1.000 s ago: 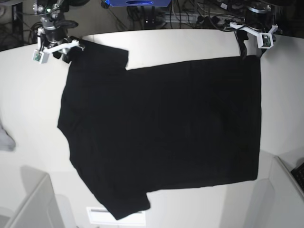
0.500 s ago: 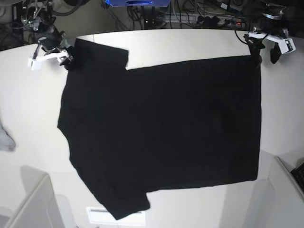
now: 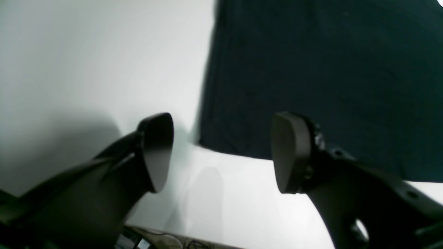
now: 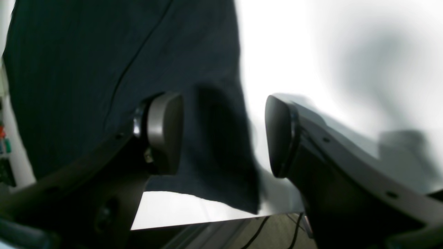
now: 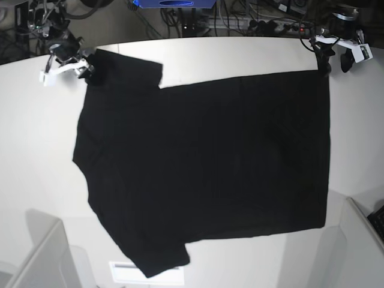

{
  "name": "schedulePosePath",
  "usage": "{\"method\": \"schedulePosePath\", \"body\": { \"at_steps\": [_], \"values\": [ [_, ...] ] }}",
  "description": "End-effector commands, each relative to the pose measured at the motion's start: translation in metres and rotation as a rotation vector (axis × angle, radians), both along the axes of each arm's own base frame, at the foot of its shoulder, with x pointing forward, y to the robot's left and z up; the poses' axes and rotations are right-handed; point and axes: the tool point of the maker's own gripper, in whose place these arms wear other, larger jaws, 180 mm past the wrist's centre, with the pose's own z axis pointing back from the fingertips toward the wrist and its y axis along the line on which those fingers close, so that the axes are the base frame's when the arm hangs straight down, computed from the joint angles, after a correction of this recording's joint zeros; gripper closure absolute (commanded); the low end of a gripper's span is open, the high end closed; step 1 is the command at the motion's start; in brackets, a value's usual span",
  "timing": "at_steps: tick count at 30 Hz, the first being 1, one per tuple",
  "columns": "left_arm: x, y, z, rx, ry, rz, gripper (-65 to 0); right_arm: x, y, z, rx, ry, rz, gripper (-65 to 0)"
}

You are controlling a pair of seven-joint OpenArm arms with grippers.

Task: Fold the T-shirt properly
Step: 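Lower both grippers to the shoulder corners of the black T-shirt, then close both grippers on the shoulder corners and lift slightly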

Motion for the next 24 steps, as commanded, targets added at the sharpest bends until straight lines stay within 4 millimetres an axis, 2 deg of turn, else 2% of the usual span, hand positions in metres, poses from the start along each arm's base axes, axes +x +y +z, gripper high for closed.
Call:
{"method": "schedulePosePath", "body": {
  "at_steps": [1, 4, 9, 13, 17, 20, 22, 24],
  "values": [
    [0.003, 0.002, 0.01, 0.01, -0.033, -0.004, -41.8, -0.007, 0.001, -0.001, 0.003, 0.025, 0.018, -35.4],
    [0.003, 0.002, 0.01, 0.009, -0.034, -0.003, -41.8, -0.01, 0.006, -0.003, 0.014, 0.04, 0.037, -35.4],
    [0.003, 0.002, 0.01, 0.008, -0.034, -0.002, -41.8, -0.013, 0.03, -0.007, 0.047, 0.053, 0.095, -35.3],
    [0.003, 0.002, 0.01, 0.007, -0.034, -0.001, -41.8, -0.014, 0.035, -0.009, 0.057, 0.057, 0.101, -33.6],
    [0.002, 0.002, 0.009, 0.005, -0.034, 0.001, -41.8, -0.013, 0.034, -0.008, 0.051, 0.056, 0.104, -23.0],
    [0.009, 0.001, 0.011, -0.009, -0.055, 0.007, -41.8, -0.013, 0.033, -0.008, 0.05, 0.056, 0.103, -12.0],
    [0.006, 0.006, 0.005, -0.045, -0.054, 0.044, -41.8, -0.013, 0.033, -0.008, 0.051, 0.059, 0.106, -2.6],
    [0.004, 0.012, 0.0, -0.094, -0.061, 0.087, -41.8, -0.013, 0.032, -0.008, 0.049, 0.058, 0.104, 0.0]
  ]
}}
